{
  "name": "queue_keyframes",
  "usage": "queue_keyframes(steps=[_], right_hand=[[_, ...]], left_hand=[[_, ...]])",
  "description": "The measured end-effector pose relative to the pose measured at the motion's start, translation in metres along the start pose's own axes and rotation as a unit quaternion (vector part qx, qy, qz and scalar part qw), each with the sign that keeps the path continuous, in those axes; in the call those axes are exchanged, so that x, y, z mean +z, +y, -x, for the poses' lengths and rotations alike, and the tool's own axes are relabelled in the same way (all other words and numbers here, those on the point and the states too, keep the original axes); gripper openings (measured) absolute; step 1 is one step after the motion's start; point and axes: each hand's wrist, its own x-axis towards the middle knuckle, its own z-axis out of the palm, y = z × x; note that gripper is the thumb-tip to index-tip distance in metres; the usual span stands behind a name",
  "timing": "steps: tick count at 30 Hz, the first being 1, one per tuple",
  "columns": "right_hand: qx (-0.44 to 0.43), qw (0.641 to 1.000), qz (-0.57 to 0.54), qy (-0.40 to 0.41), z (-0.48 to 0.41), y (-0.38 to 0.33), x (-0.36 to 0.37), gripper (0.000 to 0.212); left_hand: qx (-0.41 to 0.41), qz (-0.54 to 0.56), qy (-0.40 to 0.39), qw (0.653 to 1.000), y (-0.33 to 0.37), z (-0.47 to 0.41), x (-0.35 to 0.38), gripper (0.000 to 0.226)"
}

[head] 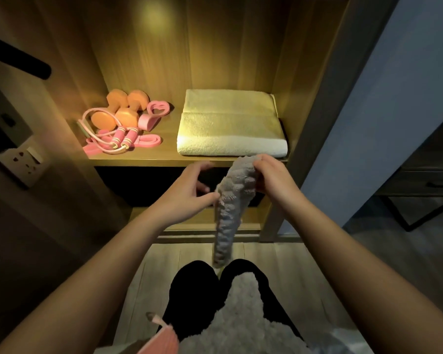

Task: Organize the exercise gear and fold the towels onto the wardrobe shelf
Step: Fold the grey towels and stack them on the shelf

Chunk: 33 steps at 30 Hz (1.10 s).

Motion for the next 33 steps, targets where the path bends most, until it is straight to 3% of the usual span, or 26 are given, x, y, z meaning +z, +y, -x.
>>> queue_keyframes(steps=[2, 4, 9, 12, 14, 18, 22, 28, 33], right_hand=[[-0.016, 0.999, 0.028, -0.025, -0.005, -0.004, 0.003, 0.034], [-0.027, 0.998, 0.040, -0.038, -0.007, -0.008, 0.002, 0.032], [-0.028, 0.999, 0.029, -0.009, -0.010, -0.019, -0.012, 0.030], [-0.013, 0.999, 0.027, 0.024, -0.011, -0.019, -0.024, 0.029], [0.002, 0.998, 0.027, 0.052, -0.014, -0.016, -0.032, 0.030], [0.029, 0.993, 0.035, 0.105, -0.030, -0.008, -0.045, 0.024], [0.069, 0.986, 0.029, 0.152, -0.055, 0.002, -0.063, 0.024], [0.115, 0.974, -0.002, 0.193, -0.107, 0.027, -0.075, 0.017], [0.081, 0.964, 0.076, 0.241, -0.163, 0.039, -0.074, 0.021]], left_hand=[[0.037, 0.031, -0.022, 0.999, 0.012, -0.014, -0.002, 0.070], [0.051, 0.056, -0.058, 0.995, 0.026, -0.027, -0.003, 0.066], [0.056, 0.110, -0.079, 0.989, 0.040, -0.035, 0.004, 0.016], [0.019, 0.144, -0.100, 0.984, 0.034, -0.028, 0.003, 0.041], [0.006, 0.104, -0.123, 0.987, 0.029, -0.023, -0.002, 0.050], [-0.051, 0.077, -0.134, 0.987, 0.010, -0.023, -0.018, 0.030], [-0.096, 0.059, -0.051, 0.992, -0.015, -0.039, -0.043, 0.023], [-0.139, 0.152, 0.136, 0.969, -0.051, -0.101, -0.059, 0.022], [-0.164, 0.039, 0.207, 0.964, -0.073, -0.171, -0.065, 0.025]])
